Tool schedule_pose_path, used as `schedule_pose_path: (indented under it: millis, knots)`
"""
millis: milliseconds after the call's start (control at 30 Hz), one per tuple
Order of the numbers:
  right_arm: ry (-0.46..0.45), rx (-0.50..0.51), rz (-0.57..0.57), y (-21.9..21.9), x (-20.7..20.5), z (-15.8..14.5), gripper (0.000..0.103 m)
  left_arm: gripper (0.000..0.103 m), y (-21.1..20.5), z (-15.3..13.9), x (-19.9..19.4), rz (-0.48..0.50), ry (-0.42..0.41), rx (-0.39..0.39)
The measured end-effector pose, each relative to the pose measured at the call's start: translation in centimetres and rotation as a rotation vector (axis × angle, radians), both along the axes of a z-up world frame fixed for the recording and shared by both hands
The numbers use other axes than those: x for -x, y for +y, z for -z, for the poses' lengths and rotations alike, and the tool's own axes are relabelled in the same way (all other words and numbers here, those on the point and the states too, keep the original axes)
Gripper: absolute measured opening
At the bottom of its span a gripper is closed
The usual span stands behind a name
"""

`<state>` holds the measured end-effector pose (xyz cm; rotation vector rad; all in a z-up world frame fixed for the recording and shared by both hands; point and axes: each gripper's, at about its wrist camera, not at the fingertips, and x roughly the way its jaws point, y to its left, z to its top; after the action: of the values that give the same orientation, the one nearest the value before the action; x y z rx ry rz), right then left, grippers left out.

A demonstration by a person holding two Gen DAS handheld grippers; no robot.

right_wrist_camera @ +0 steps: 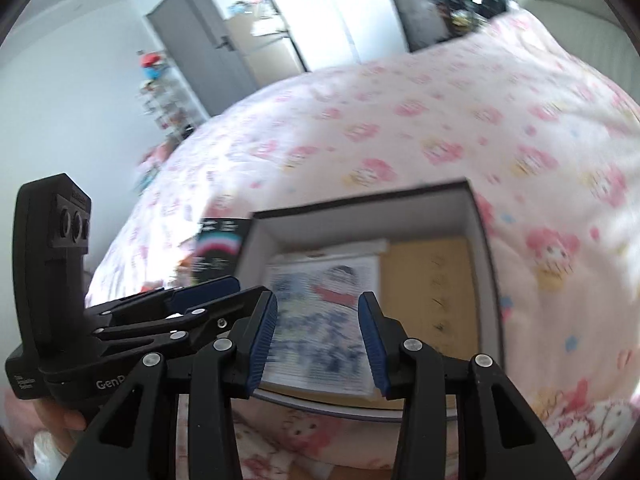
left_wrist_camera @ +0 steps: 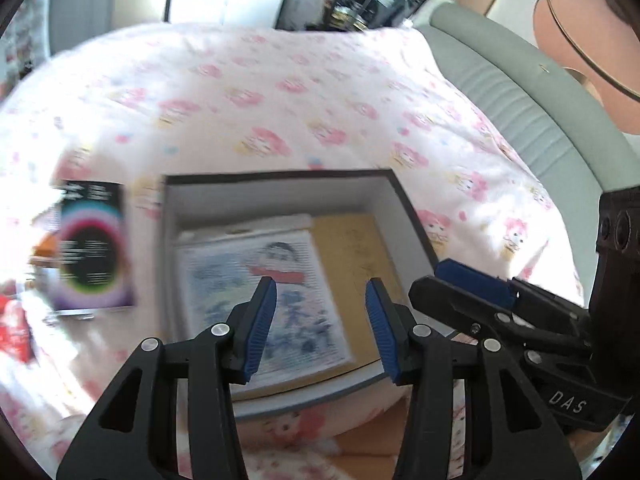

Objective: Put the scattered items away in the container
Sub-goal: 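Withdraw the left gripper from the box toward the scattered items, then grasp the black Smart Devil box with the right gripper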

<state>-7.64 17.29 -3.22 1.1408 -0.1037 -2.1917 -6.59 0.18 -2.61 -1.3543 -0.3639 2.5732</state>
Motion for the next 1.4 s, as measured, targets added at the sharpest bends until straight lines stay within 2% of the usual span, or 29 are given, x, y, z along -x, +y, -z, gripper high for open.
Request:
schedule_pose_path:
  millis: [67, 167, 400, 467, 600, 800, 900, 1033, 1233, 1400]
  knots:
    - [0.013, 0.012, -0.052, -1.5, -0.8, -0.8, 0.038, 0.048, -0.6, -0.9, -0.8, -0.05, 0.025, 0.01]
    - [0.032, 0.014, -0.139, -4.6, -2.3, -1.8, 0.038, 0.048, -4.3, -1.6, -2.1, -0.12, 0.032, -0.003]
    - [0.028, 0.012, -0.34, -12.8, -4.4, -2.0, 0.038, 0.048, -12.4, 0.1, -5.6, -0.286, 0.034, -0.044]
    - [0.021, 0.007, -0.402, -15.5, -4.8, -1.7, 0.038, 0.049, -15.5, 0.9, -6.6, -0.347, 0.03, -0.08]
    - [-0.024, -0.022, -0.496, -20.6, -4.9, -0.4, 0.038, 0.049, -20.7, 3.5, -8.2, -0.472, -0.016, -0.086]
    - [-0.07, -0.11, -0.567, -26.5, -4.3, 2.0, 0.038, 0.049, -26.9, 9.5, -9.9, -0.608, -0.117, -0.151]
    - [-0.134, -0.126, -0.536, -27.9, -2.6, 3.8, 0.038, 0.049, -28.3, 11.3, -9.8, -0.589, -0.135, -0.228]
    - [-0.24, -0.134, -0.441, -28.9, 0.1, 6.5, 0.038, 0.049, -29.1, 13.0, -7.1, -0.519, -0.129, -0.287]
    - [-0.227, -0.136, -0.357, -28.3, 1.0, 7.6, 0.038, 0.05, -28.2, 14.7, -1.3, -0.348, -0.153, -0.368]
    - [-0.213, -0.135, -0.306, -27.1, 1.8, 7.7, 0.038, 0.054, -27.6, 17.0, 3.3, -0.309, -0.231, -0.35]
